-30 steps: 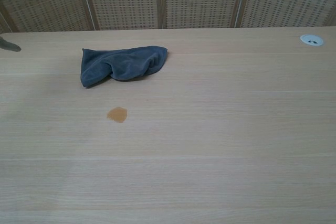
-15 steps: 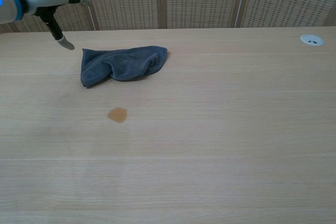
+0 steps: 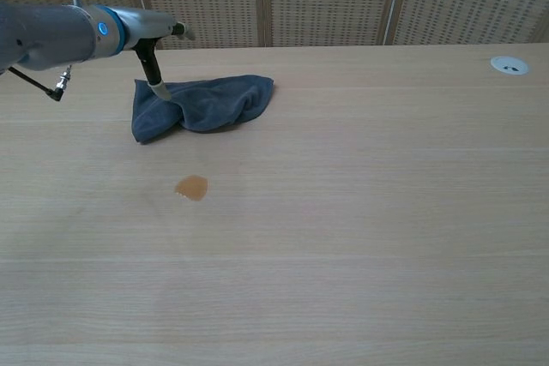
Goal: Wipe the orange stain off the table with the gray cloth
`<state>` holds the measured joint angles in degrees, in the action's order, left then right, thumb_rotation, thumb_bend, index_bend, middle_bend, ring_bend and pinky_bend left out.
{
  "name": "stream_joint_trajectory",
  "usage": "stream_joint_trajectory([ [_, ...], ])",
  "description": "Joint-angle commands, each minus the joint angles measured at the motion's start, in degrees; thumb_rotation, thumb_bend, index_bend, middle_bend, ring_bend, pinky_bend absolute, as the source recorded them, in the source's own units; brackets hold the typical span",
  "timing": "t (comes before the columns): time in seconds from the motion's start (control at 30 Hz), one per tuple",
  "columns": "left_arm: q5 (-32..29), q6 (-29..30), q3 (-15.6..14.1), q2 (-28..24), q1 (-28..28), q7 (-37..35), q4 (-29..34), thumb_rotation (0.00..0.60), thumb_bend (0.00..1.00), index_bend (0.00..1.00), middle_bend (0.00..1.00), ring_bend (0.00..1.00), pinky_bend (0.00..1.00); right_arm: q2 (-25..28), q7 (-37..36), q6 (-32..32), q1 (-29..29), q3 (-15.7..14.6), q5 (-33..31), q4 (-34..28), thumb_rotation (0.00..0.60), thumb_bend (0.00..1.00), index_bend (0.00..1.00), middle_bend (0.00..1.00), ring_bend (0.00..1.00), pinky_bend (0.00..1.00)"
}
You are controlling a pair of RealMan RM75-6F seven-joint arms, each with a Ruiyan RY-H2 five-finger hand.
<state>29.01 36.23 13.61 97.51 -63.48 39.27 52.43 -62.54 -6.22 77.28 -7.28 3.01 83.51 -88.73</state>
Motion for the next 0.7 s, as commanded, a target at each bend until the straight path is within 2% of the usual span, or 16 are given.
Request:
stream_joint_trajectory([
  [0.03,-1.71,-3.73,-1.05,4.23,-2.24,0.27,-6.57,0.6,0.0,0.0,0.0,0.0,0.0,0.14,-0.43,-0.15,-0.09,0.18,-0.27,0.08,0.6,0.0,0.0,0.0,0.0,0.0],
  [0.33,-1.51,-9.9,-1.16,10.87,-4.78,-1.53,-18.64,0.6,0.0,0.0,0.0,0.0,0.0,0.31,-1.27,-0.22,-0.14,0.34,-0.53,0.3,0.6,0.0,0.0,0.0,0.0,0.0],
  [0.7,1.28,-13.57,-1.38,16.19,-6.12,-2.61,-28.03,0.6,0.01,0.0,0.0,0.0,0.0,0.27,-1.45,0.01,-0.12,0.6,-0.8,0.41,0.6,0.0,0.0,0.0,0.0,0.0],
])
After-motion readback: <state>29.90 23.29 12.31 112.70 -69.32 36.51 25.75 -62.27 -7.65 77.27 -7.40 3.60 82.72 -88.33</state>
